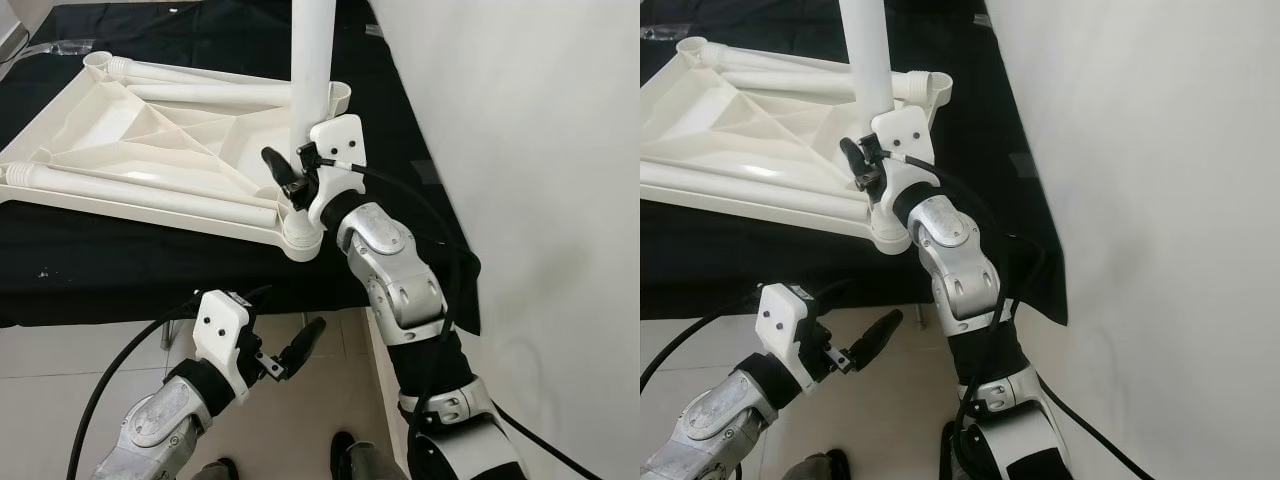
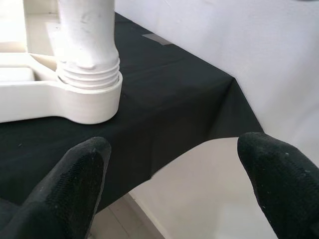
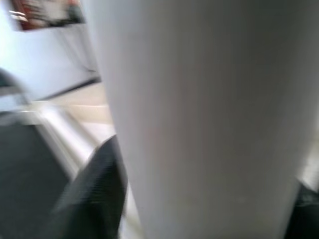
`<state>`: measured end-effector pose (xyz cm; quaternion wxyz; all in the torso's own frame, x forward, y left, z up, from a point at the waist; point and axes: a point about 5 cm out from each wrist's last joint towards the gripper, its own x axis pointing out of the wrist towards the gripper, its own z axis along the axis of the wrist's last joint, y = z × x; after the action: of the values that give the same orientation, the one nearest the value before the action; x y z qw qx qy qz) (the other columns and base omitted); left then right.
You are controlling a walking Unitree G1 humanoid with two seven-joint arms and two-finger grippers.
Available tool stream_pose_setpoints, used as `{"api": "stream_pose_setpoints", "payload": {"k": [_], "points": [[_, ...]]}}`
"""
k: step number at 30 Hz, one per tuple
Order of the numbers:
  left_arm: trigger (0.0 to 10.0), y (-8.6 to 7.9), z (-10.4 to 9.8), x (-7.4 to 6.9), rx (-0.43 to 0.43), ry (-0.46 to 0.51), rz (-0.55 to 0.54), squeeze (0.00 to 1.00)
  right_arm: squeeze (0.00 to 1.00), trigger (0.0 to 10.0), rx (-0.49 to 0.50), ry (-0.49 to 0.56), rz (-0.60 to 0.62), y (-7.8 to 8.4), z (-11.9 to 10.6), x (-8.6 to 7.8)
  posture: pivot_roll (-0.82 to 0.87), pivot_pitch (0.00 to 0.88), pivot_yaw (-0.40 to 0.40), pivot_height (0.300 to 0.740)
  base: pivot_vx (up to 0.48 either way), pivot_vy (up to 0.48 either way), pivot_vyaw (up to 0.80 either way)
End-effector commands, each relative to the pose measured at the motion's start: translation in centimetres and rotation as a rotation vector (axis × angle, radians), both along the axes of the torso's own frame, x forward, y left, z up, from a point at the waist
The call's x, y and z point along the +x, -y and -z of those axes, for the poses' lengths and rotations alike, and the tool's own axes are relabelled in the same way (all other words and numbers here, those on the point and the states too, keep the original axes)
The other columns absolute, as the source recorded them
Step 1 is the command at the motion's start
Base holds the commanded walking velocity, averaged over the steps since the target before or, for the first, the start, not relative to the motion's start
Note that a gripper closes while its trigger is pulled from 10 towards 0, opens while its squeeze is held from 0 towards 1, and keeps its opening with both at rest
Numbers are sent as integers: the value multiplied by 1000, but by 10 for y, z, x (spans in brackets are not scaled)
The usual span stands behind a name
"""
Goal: Building children table
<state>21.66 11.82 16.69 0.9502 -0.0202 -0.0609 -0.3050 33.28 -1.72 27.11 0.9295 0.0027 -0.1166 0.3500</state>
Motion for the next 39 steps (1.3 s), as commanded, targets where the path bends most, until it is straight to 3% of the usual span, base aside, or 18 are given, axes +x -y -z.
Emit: {"api": "stream_pose_setpoints", "payload": {"k": [1, 4, 6, 7, 9, 10, 12, 13, 19, 27, 28, 29, 30, 31, 39], "points": [[10000, 0, 7, -2, -5, -27, -8, 0, 1000, 10000, 40, -22, -165, -15, 1, -14, -2, 254, -85, 740, 0, 0, 0], [10000, 0, 6, -3, -7, -28, -5, 0, 1000, 10000, -29, 61, -375, -14, -10, -20, 6, 263, -83, 740, 0, 0, 0], [10000, 0, 6, -4, -7, -29, -4, 0, 1000, 10000, -60, 89, -440, -12, -13, -21, 6, 263, -83, 740, 0, 0, 0], [10000, 1, 6, -5, -7, -30, -2, 0, 718, 10000, -107, 122, -520, -7, -14, -20, 12, 271, -82, 740, 0, 0, 0], [10000, 1, 6, -5, -7, -30, -2, 0, 718, 10000, -107, 122, -520, -7, -14, -20, 12, 271, -82, 740, 0, 0, 0], [10000, 1, 6, -6, -8, -31, -1, 0, 553, 10000, -131, 118, -578, -2, -14, -17, 16, 275, -81, 740, 0, 0, 0], [10000, 1, 6, -6, -8, -31, -1, 0, 553, 10000, -131, 118, -578, -2, -14, -17, 16, 275, -81, 740, 0, 0, 0], [10000, 1, 6, -9, -7, -34, -1, 0, 0, 10000, -173, 124, -705, 9, -18, -10, 27, 285, -82, 740, 0, 0, 0], [10000, 0, 6, -12, -5, -40, -1, 0, 0, 10000, -178, 99, -862, 19, -30, -2, 40, 293, -80, 740, 0, 0, 0], [10000, 0, 6, -14, -3, -46, 2, 0, 0, 10000, -199, 81, -915, 19, -31, 5, 45, 296, -76, 740, 0, 0, 0], [10000, 0, 6, -14, -3, -47, 2, 0, 0, 4588, -209, 80, -918, 18, -29, 5, 44, 295, -75, 740, 0, 0, 0], [10000, 0, 6, -14, -3, -47, 2, 0, 0, 4588, -209, 80, -918, 18, -29, 5, 44, 295, -75, 740, 0, 0, 0], [10000, 0, 6, -14, -3, -47, 2, 0, 0, 3059, -217, 81, -919, 17, -28, 6, 44, 295, -75, 740, 0, 0, 0], [10000, 0, 6, -14, -2, -48, 3, 0, 0, 0, -224, 81, -915, 16, -26, 6, 44, 295, -75, 740, 0, 0, 0], [10000, -1, 7, -14, -1, -50, 6, 0, 0, 0, -235, 81, -925, 19, -17, 8, 35, 286, -69, 740, 0, 0, 0]]}}
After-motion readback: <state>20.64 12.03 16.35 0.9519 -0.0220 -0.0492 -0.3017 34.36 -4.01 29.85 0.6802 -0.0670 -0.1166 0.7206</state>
